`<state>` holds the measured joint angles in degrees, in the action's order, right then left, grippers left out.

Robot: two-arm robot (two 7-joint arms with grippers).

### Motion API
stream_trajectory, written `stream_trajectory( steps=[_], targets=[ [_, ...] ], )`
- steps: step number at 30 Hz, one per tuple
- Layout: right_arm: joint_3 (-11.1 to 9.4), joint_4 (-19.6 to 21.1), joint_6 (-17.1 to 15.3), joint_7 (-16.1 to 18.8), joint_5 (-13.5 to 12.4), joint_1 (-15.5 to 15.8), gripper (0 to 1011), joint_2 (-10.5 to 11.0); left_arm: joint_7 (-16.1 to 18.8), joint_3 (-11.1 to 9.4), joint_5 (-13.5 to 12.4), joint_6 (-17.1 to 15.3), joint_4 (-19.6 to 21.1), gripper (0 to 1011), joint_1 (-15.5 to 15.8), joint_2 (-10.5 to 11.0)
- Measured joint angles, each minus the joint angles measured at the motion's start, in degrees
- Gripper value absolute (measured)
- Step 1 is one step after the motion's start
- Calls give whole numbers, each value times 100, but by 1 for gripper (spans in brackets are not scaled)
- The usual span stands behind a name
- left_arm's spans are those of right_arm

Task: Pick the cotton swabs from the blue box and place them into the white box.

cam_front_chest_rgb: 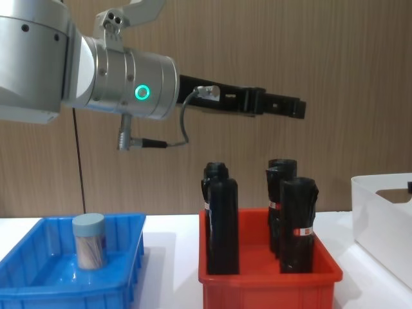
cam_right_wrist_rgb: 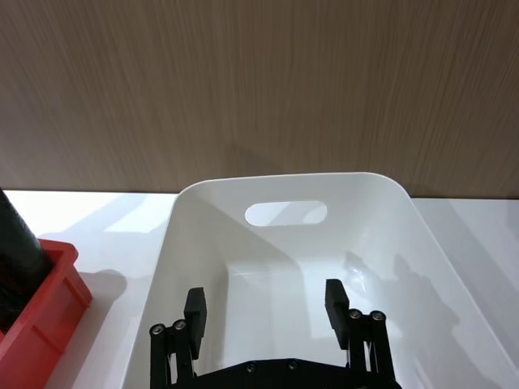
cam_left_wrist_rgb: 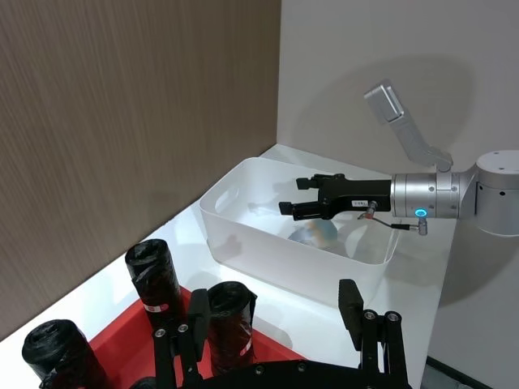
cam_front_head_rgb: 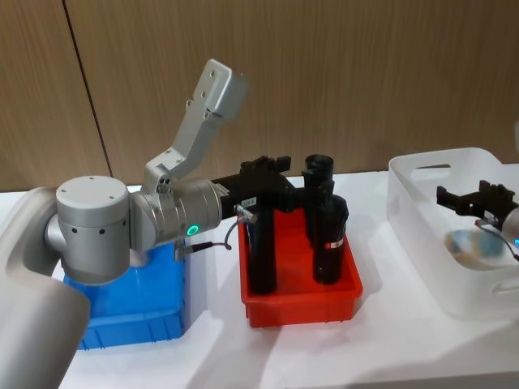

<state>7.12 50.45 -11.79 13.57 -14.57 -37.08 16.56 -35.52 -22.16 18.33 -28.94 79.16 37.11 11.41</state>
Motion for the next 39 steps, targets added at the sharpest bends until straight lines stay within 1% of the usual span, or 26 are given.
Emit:
stream_trajectory(
  steps=[1, 3, 4, 13, 20, 26, 29, 32, 33, 34, 35, 36, 39],
  targets=[
    [-6, -38, -2, 9, 8, -28, 938, 0, 0, 0, 0, 0, 0, 1004, 0, 0],
    [-12, -69, -2, 20, 20, -51, 967, 0, 0, 0, 0, 0, 0, 1004, 0, 0],
    [-17, -96, -2, 30, 33, -74, 1002, 1, 0, 0, 0, 0, 0, 1004, 0, 0],
    [-53, -133, 27, 50, 46, -114, 1002, 17, 1, 0, 0, 0, 0, 1004, 0, 0],
    [-94, 33, 36, 54, 42, -43, 1002, 46, 0, 0, 0, 0, 0, 1004, 0, 0],
    [-142, 358, 36, 35, -26, 136, 1002, 85, 0, 0, 0, 0, 0, 1004, 0, 0],
    [-169, 585, 40, -5, -90, 271, 1002, 108, 0, 0, 0, 0, 0, 1004, 0, 0],
    [-202, 897, 79, -57, -166, 460, 1002, 134, 0, 0, 0, 0, 0, 1004, 0, 0],
    [-202, 897, 79, -57, -166, 460, 1002, 134, 0, 0, 0, 0, 0, 1004, 0, 0],
    [-215, 1044, 111, -86, -203, 553, 1002, 144, 0, 0, 0, 0, 0, 1004, 0, 0],
    [-220, 1088, 127, -99, -225, 582, 1002, 148, 0, 0, 0, 0, 0, 1004, 0, 0],
    [-230, 1249, 165, -126, -256, 685, 1002, 158, 0, 0, 1, 0, 0, 1004, 0, 0],
    [-249, 1478, 229, -179, -313, 833, 1002, 172, 0, 0, 0, 0, 0, 1004, 0, 0]
  ],
)
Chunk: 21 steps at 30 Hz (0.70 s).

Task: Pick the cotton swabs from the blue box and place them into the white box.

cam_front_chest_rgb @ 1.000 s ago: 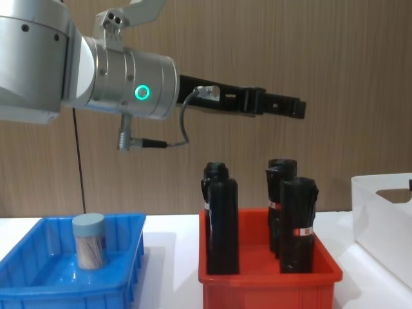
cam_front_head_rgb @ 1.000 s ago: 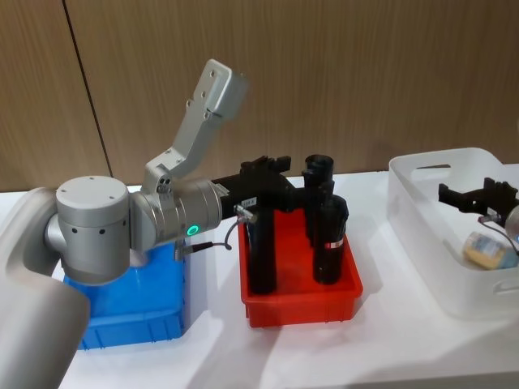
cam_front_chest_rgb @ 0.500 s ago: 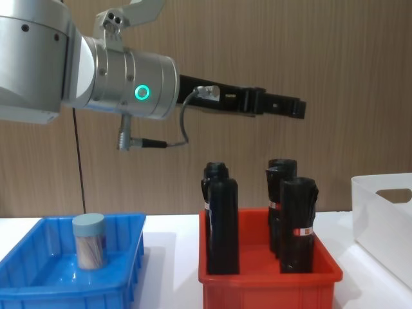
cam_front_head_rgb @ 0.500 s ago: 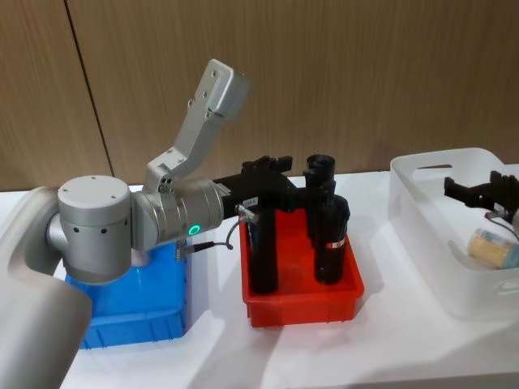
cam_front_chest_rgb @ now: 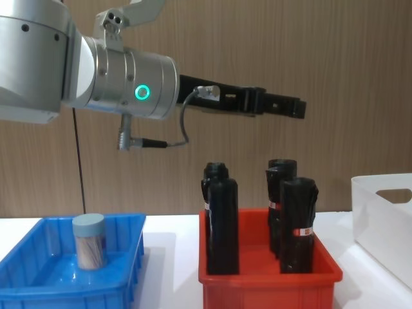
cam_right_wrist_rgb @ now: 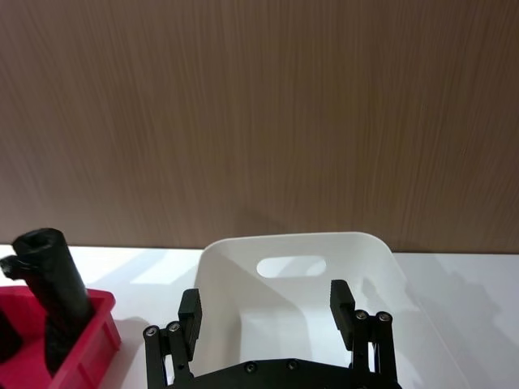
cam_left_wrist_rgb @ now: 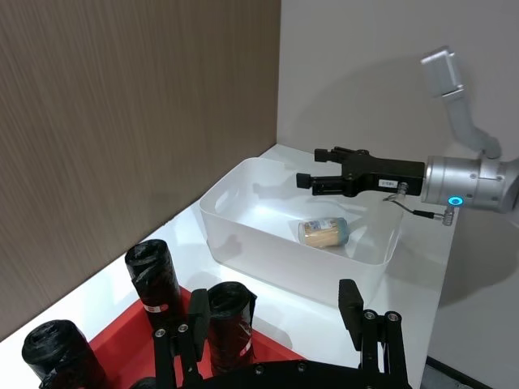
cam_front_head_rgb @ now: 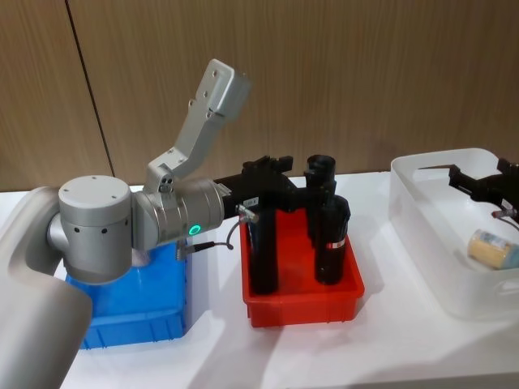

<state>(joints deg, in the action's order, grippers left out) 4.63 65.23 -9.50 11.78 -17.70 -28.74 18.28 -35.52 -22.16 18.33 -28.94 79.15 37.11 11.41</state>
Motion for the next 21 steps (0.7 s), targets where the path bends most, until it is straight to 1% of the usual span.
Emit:
stream_trajectory(
  steps=[1, 4, 9, 14, 18, 21],
  targets=[
    [-11, 144, 32, -34, -31, 90, 1002, 8, 0, 0, 0, 0, 0, 1004, 0, 0],
    [-28, 398, 86, -101, -96, 252, 1002, 24, 0, 0, 0, 0, 0, 1004, 0, 0],
    [-52, 715, 154, -171, -172, 456, 1002, 42, 0, 0, 0, 0, 0, 1004, 0, 0],
    [-63, 877, 189, -212, -209, 558, 1002, 50, 0, 0, 0, 0, 0, 1004, 0, 0],
    [-62, 889, 192, -216, -210, 570, 1002, 51, 2, 0, 0, 9, 4, 1004, -8, 3],
    [-47, 940, 203, -225, -208, 615, 1002, 51, 85, -10, -12, 79, 36, 1004, -65, 27]
  ],
)
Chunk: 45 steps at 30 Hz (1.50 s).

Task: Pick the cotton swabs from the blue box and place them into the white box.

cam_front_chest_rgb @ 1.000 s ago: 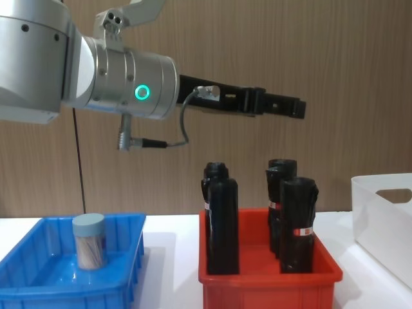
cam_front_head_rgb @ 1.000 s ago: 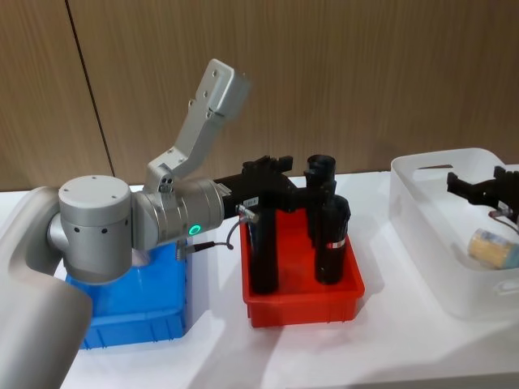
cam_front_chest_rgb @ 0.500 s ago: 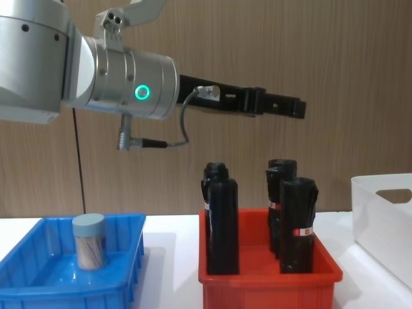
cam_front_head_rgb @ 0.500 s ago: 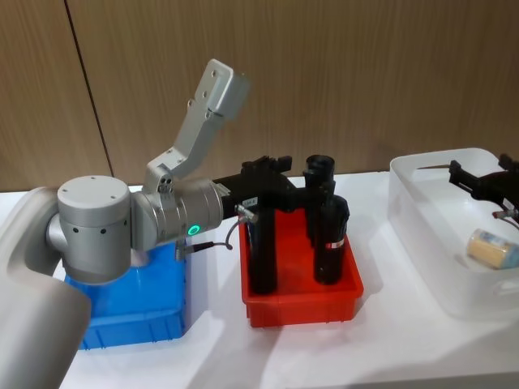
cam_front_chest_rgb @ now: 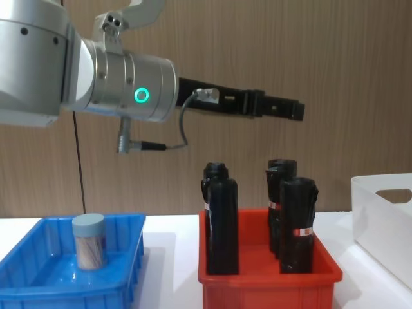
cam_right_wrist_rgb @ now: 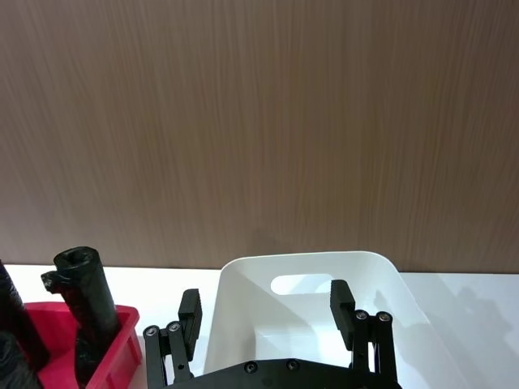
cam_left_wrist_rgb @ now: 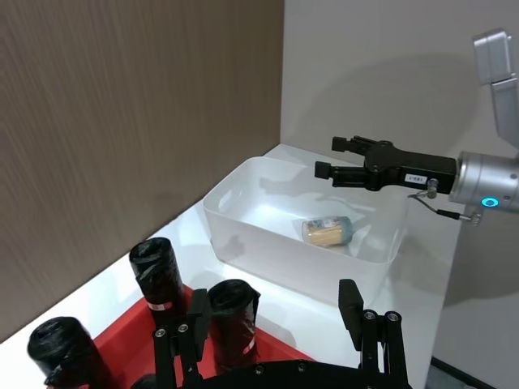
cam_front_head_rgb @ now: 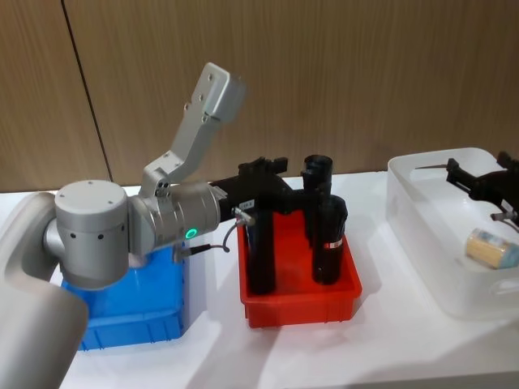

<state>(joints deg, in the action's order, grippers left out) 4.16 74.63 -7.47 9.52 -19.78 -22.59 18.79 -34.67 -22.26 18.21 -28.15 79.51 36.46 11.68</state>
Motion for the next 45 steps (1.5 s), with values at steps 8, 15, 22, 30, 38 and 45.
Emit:
stream_trajectory(
  steps=[8, 15, 22, 30, 38, 45],
  targets=[
    [113, 341, 72, -77, 40, 297, 1002, 8, 440, -52, -88, 347, 179, 1004, -296, 132],
    [259, 769, 160, -171, 100, 676, 1002, 17, 962, -109, -190, 769, 385, 1004, -641, 287],
    [414, 1245, 260, -273, 161, 1096, 1002, 29, 1535, -173, -306, 1237, 619, 1004, -1032, 462],
    [570, 1725, 358, -371, 215, 1515, 1002, 39, 2109, -238, -419, 1693, 848, 1004, -1417, 635],
    [727, 2201, 461, -478, 276, 1936, 1002, 49, 2692, -303, -533, 2160, 1082, 1004, -1806, 809],
    [847, 2570, 538, -554, 322, 2259, 1002, 57, 3161, -354, -627, 2540, 1271, 1004, -2125, 951]
  ],
)
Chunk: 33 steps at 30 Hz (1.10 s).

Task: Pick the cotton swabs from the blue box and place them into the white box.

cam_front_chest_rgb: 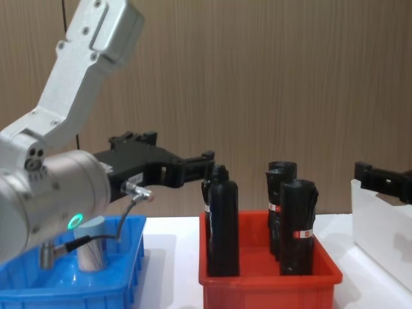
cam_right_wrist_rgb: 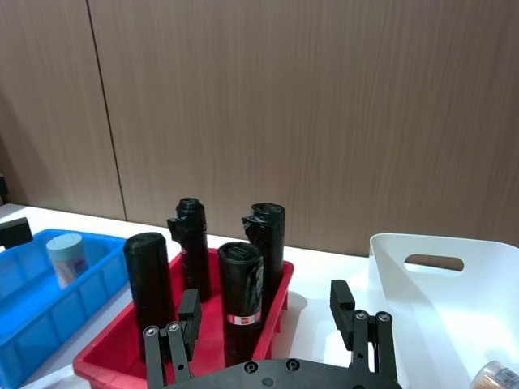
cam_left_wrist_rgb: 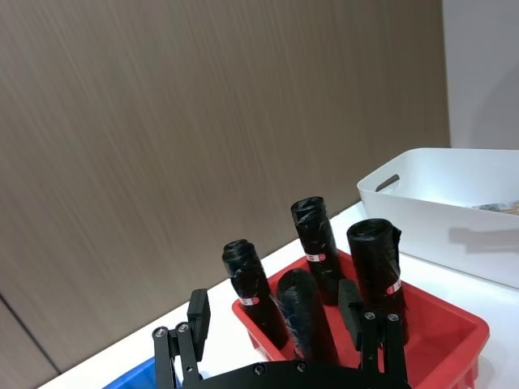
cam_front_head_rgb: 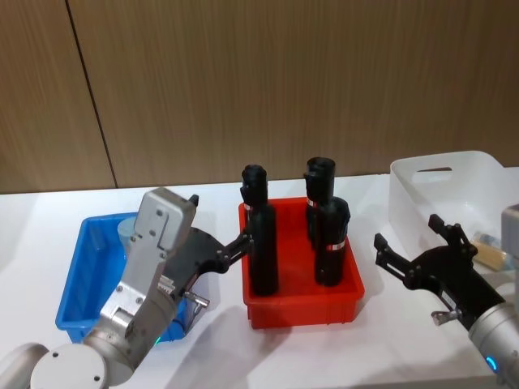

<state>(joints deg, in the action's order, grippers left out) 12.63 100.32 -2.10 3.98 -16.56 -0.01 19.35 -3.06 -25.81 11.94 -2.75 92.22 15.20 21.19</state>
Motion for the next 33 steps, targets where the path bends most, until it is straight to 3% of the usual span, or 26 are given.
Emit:
stream_trajectory(
  steps=[7, 33],
  targets=[
    [32, 83, 16, -22, 11, 81, 1002, 1, 229, -25, -46, 184, 95, 1004, -153, 68],
    [31, 91, 15, -14, 9, 85, 1002, -2, 244, -22, -46, 196, 96, 1004, -161, 71]
  ],
)
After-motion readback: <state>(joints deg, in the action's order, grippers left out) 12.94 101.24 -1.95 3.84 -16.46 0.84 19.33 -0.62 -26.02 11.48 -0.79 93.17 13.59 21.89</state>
